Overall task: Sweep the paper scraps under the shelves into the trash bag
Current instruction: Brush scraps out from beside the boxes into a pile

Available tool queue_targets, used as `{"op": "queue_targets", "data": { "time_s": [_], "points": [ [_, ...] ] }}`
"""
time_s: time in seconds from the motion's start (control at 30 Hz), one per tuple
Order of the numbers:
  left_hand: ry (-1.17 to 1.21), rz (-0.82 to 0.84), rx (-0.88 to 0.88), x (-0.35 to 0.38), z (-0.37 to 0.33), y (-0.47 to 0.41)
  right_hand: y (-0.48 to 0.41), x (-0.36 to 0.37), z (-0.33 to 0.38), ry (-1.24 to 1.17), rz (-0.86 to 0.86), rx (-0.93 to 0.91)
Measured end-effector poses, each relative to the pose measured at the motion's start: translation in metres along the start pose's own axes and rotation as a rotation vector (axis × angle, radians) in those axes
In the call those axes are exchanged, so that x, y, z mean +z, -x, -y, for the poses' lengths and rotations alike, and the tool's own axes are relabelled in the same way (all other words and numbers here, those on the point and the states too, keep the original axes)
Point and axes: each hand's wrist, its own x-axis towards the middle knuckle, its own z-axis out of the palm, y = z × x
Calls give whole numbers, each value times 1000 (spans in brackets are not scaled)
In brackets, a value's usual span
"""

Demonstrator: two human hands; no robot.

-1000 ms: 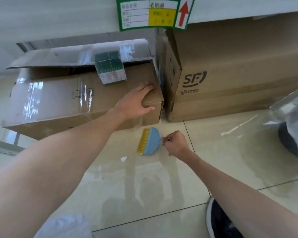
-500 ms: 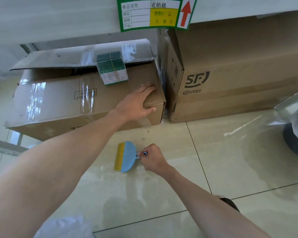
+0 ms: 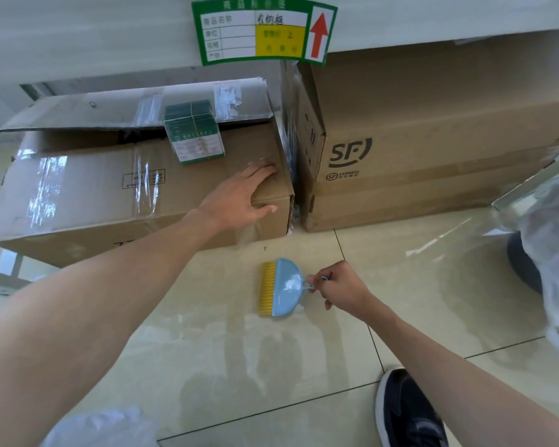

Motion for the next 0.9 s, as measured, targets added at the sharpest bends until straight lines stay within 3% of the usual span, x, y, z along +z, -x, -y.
{"op": "queue_targets", "data": {
  "time_s": [0.4, 0.63, 0.9],
  "points": [
    [-8, 0, 8, 2, 6, 2, -23, 60, 25, -44, -71, -24],
    [-3, 2, 12, 1, 8, 2, -24, 29, 3, 45, -130, 142],
    [-2, 22, 8, 0, 9, 3, -18, -12, -19, 127, -179, 193]
  ]
}}
